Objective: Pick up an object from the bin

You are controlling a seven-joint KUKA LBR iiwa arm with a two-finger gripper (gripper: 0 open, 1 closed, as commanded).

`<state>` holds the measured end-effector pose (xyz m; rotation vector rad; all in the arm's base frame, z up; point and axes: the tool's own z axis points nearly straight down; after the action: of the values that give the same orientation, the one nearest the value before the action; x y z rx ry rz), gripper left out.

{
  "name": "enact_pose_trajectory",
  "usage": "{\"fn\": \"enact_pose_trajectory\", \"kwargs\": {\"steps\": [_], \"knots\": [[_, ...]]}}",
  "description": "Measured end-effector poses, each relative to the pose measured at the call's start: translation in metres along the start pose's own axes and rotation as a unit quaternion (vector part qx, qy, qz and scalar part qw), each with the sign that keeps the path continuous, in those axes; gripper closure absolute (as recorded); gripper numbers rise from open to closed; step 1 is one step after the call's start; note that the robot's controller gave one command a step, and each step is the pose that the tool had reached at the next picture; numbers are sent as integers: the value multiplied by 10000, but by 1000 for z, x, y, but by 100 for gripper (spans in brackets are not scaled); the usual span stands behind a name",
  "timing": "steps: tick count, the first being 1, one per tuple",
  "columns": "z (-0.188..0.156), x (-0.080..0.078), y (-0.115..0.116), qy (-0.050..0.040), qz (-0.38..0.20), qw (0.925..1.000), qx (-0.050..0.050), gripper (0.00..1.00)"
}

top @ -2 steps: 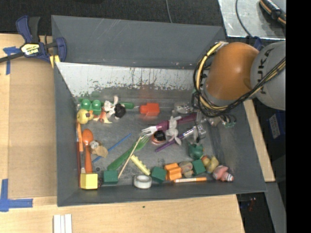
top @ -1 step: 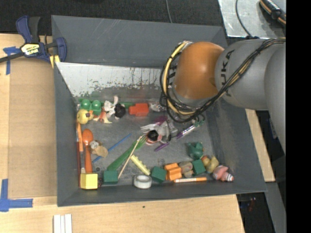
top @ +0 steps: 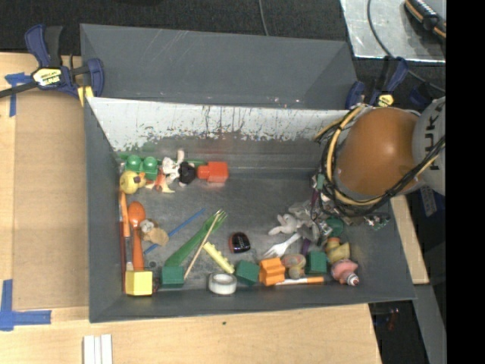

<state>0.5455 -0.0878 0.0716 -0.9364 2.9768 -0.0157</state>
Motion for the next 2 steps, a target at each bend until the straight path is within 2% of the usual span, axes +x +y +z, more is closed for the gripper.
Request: {"fn": "enact_pose_trajectory", "kwargs": {"steps": [1, 2], "knots": [[0, 0, 0, 0, -1, 10000, 0, 100], [-52, -19, 37, 6, -287, 9996, -9, 100]]}}
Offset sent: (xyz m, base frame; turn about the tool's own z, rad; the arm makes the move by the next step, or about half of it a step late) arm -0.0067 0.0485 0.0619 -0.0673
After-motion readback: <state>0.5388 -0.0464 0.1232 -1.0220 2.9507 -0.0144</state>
